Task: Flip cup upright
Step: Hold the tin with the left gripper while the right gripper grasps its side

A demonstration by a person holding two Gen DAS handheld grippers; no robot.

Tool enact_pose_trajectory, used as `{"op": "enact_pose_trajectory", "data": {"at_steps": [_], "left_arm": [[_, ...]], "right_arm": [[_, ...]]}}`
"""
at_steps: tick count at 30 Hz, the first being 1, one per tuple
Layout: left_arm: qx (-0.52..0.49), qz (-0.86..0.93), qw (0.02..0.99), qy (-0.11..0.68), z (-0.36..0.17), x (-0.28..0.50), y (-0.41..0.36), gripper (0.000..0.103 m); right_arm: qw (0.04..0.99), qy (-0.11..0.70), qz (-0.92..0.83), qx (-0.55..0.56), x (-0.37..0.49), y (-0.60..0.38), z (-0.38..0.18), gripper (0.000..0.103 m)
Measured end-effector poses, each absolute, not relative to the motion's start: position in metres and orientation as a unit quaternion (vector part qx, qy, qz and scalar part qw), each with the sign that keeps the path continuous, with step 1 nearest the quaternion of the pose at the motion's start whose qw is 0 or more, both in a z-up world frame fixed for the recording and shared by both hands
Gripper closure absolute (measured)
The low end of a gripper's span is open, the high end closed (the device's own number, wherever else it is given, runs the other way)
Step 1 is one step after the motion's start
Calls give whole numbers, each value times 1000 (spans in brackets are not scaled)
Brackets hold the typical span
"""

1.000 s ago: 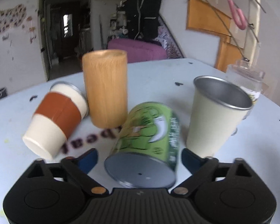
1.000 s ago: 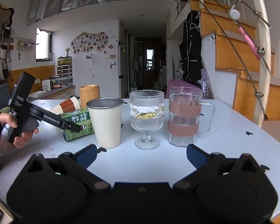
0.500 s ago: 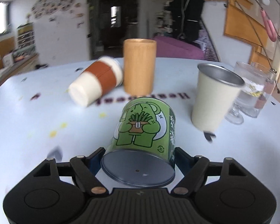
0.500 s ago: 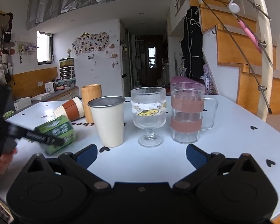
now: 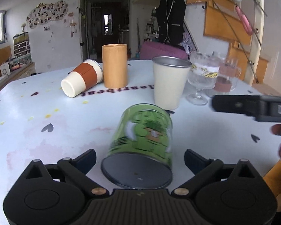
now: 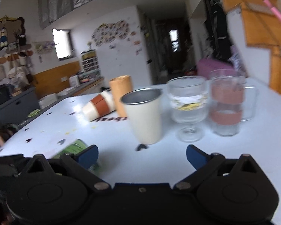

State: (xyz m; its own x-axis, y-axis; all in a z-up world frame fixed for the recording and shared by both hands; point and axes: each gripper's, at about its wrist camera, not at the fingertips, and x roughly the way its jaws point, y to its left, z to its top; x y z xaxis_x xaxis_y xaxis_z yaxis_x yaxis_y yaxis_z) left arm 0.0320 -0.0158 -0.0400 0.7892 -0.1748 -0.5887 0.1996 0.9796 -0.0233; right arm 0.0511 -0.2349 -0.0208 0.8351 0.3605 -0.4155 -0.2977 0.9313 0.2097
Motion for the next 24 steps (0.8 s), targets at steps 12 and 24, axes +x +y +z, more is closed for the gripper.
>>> {"op": "enact_pose_trajectory", "data": {"at_steps": [12, 24], "left_arm": [[-8, -124, 948, 294, -39, 18, -7, 26], [3, -117, 950, 290, -40, 19, -10, 25]], "right_arm": [[896, 361, 209, 154, 105, -207, -31, 7], [827, 450, 235, 241, 120, -204, -39, 6]]}}
